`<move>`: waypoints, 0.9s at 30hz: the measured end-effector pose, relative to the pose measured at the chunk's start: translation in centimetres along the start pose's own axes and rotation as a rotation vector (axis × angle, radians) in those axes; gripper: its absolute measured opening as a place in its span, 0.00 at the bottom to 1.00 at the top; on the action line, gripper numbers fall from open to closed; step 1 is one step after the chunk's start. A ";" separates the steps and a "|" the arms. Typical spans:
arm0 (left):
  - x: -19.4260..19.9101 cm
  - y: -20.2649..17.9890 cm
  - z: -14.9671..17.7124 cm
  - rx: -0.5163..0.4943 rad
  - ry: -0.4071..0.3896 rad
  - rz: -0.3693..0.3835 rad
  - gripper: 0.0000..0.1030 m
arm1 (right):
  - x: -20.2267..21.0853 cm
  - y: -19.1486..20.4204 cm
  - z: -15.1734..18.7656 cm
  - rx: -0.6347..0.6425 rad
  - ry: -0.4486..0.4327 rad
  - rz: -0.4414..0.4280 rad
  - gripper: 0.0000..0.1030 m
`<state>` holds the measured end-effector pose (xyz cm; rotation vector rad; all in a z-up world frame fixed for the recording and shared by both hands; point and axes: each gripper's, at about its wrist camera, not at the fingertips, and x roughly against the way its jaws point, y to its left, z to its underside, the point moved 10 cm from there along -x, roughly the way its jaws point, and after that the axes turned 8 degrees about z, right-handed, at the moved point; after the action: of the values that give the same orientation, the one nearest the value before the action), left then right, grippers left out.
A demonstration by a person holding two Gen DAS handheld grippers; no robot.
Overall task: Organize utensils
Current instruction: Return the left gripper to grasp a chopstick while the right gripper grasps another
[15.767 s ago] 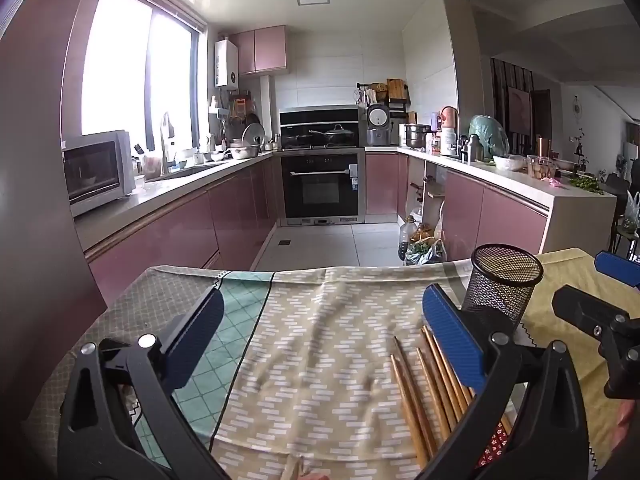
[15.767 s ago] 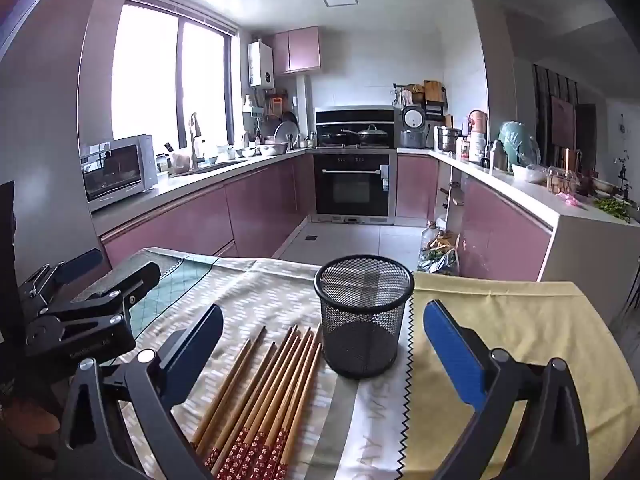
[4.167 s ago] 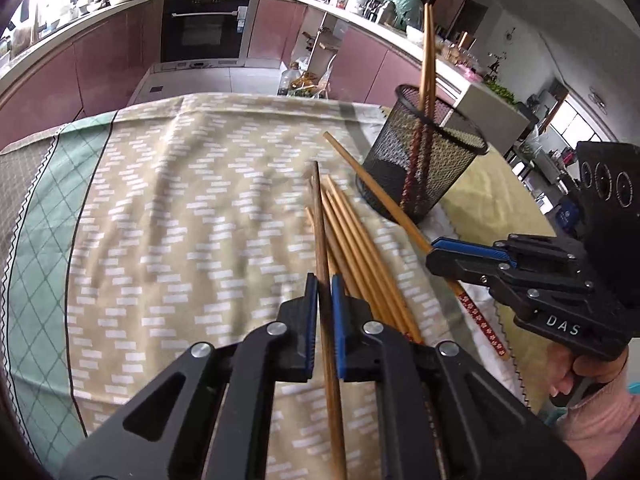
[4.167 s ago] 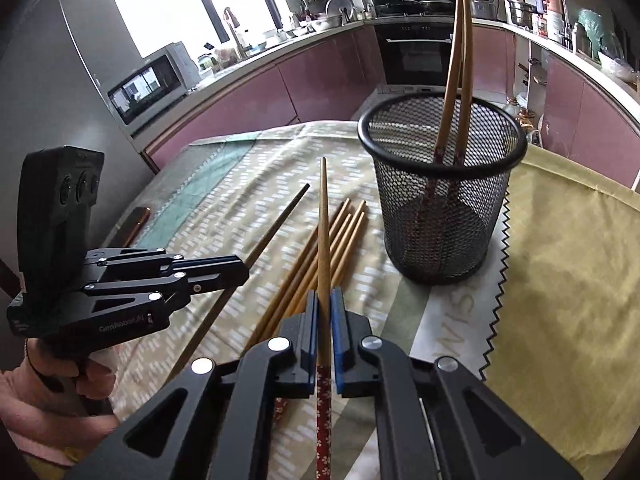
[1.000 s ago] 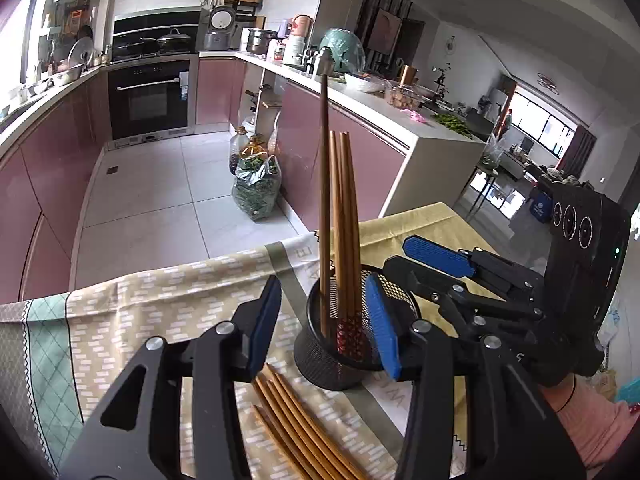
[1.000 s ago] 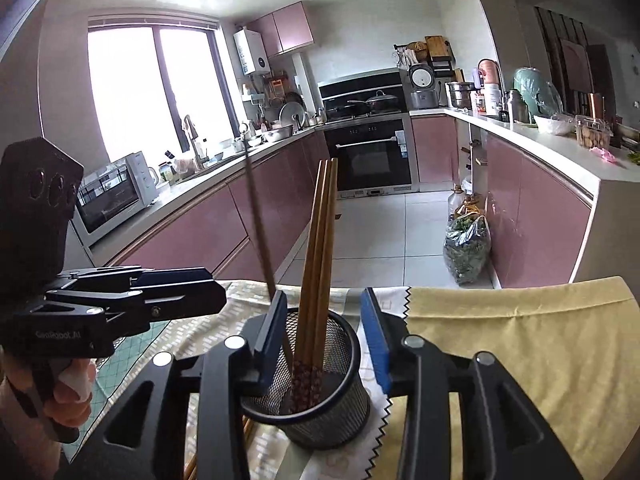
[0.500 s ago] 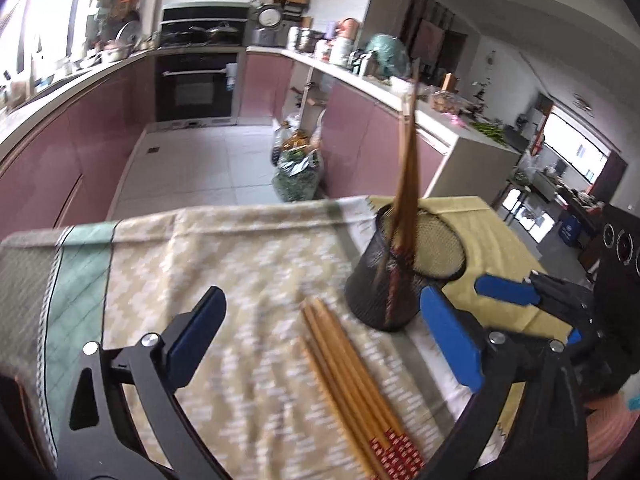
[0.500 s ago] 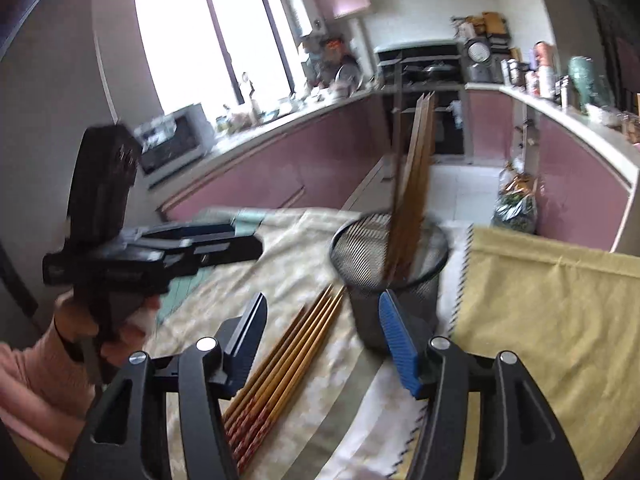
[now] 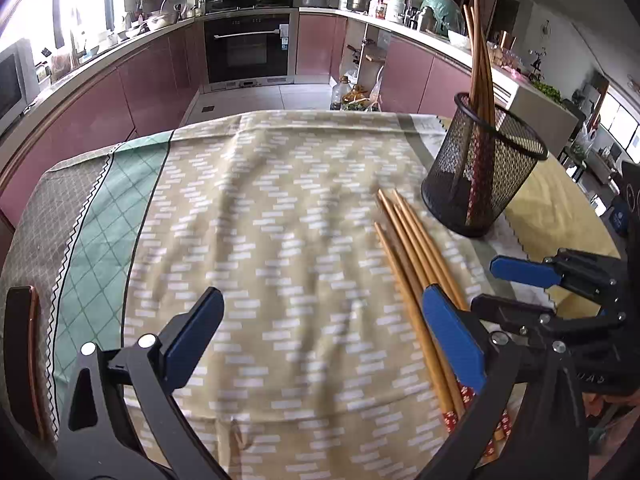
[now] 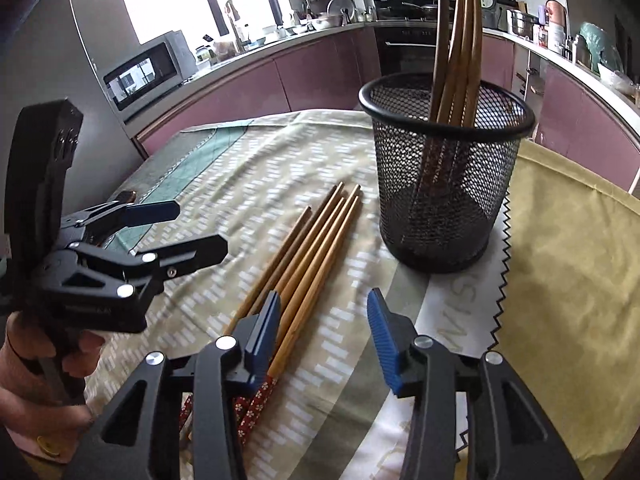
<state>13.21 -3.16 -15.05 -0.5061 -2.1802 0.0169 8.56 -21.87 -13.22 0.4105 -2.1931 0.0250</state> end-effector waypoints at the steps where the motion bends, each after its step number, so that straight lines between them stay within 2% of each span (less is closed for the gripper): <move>1: 0.0 -0.1 0.1 0.001 0.003 0.001 0.95 | -0.1 0.1 0.1 -0.001 0.003 0.004 0.39; 5: -0.1 -0.4 0.9 -0.014 0.014 0.001 0.93 | -0.3 0.1 0.2 -0.004 0.013 0.012 0.35; 12: -1.0 -1.4 2.1 -0.033 0.063 0.014 0.80 | -0.8 0.4 0.0 0.008 0.028 0.022 0.30; 27: -1.7 -2.6 2.2 -0.051 0.085 0.048 0.73 | -0.7 -0.5 0.5 0.016 0.053 0.040 0.27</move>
<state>11.50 -5.77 -17.21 -0.5776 -2.0895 -0.0337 8.68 -22.28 -14.16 0.3705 -2.1496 0.0749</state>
